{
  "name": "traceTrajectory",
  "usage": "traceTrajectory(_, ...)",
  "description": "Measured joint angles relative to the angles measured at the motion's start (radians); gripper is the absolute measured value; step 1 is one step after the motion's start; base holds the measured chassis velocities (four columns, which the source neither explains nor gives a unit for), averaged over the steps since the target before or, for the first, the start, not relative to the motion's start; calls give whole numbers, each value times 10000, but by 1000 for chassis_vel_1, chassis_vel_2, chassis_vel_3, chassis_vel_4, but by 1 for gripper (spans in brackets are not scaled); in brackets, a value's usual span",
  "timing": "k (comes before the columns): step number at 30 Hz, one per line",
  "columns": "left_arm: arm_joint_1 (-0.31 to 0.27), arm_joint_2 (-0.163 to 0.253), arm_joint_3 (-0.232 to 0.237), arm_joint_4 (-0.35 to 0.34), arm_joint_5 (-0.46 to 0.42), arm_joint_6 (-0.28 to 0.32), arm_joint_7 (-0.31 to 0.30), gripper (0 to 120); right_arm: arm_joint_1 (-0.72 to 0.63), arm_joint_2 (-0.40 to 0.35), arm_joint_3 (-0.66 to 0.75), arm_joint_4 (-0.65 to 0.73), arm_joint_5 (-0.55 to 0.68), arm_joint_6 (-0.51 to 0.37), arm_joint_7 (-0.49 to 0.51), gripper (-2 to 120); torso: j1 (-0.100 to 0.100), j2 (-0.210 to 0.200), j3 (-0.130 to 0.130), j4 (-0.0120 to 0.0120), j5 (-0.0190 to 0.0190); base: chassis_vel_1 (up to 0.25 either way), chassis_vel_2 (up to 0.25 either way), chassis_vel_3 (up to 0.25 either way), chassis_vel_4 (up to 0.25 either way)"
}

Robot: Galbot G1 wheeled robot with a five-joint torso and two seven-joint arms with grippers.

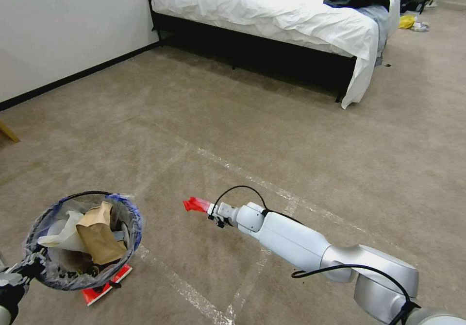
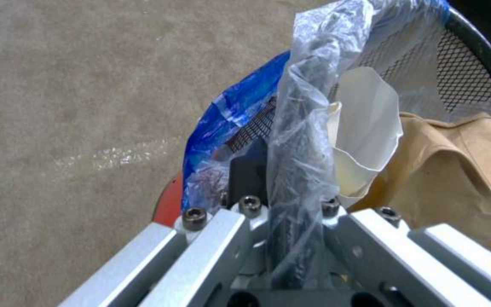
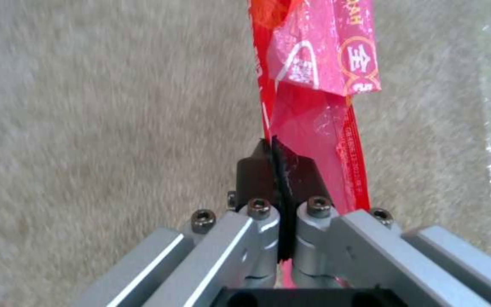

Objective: Pick up the trash bin and place the garbage on the floor into it.

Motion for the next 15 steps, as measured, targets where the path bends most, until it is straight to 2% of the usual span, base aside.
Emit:
traceTrajectory(8,-72,-65,126,-83,118,43,-6,1,-48,-473,352,1308,479,-296,244,0,0,0,0,1,0,0,0,0,0)
traceTrajectory(11,-24,-66,142,-118,140,52,-9,1,-179,-866,541,2129,754,-494,353,0,0,0,0,1,1,0,0,0,0)
traceTrajectory(15,8,-63,143,-118,147,53,-9,1,-289,-1054,671,2514,837,-578,412,0,0,0,-1,1,0,0,0,0,0)
